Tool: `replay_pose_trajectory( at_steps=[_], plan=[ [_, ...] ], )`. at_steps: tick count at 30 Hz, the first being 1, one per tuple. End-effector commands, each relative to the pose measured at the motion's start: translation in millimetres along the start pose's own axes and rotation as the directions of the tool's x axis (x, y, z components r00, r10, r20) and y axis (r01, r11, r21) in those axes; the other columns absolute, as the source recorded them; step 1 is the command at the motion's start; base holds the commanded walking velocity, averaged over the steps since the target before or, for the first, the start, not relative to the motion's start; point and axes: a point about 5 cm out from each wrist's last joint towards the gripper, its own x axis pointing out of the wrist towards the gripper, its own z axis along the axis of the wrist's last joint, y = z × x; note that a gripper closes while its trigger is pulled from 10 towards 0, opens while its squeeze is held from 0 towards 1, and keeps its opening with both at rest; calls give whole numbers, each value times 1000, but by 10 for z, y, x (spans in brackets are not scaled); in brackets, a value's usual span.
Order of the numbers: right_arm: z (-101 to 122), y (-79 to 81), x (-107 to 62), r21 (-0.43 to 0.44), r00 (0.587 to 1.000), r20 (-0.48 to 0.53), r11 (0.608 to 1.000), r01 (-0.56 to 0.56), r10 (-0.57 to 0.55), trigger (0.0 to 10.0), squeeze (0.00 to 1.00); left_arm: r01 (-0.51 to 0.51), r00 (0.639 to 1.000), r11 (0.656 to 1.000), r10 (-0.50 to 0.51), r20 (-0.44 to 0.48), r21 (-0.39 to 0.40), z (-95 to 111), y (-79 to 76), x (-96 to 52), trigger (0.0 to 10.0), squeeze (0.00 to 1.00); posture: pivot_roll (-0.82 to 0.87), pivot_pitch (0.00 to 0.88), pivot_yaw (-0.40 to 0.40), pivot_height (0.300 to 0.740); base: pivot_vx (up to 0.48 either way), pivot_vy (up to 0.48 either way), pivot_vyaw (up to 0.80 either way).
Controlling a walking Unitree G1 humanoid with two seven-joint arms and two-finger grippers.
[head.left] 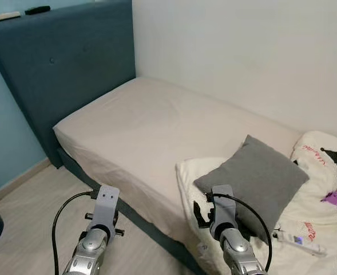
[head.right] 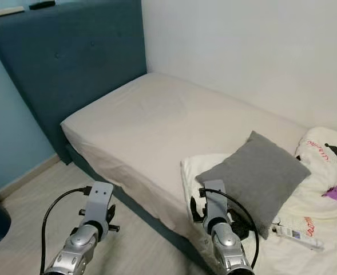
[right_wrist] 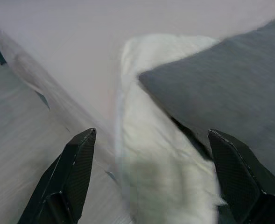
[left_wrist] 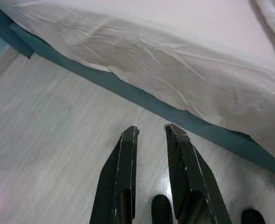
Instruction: Clean up the room
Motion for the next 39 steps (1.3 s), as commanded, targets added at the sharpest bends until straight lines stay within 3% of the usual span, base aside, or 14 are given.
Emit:
replay_pose_trajectory(
  at_steps=[1,19,31,39],
  plan=[
    [-41,-24,-19,13,1000,-18,1000,11,-11,10000,0,3,1000,1000,-3,-18,3,-36,-13,-12,10000,0,26,121,-34,740,0,-431,0],
    [-56,-30,-31,11,1000,-21,1000,13,-13,10000,0,5,1000,1000,-5,-18,1,-36,-10,-18,10000,0,24,115,-34,740,0,-432,0],
    [-64,-26,-38,12,1000,-21,1000,13,-13,10000,0,13,999,1000,-14,-43,-23,-61,8,-16,10000,0,24,106,-31,740,0,371,0],
    [-67,-18,-41,14,1000,-21,1000,11,-11,10000,0,0,999,1000,0,-41,-6,-57,25,-17,10000,0,26,108,-29,740,0,0,0]
  ],
)
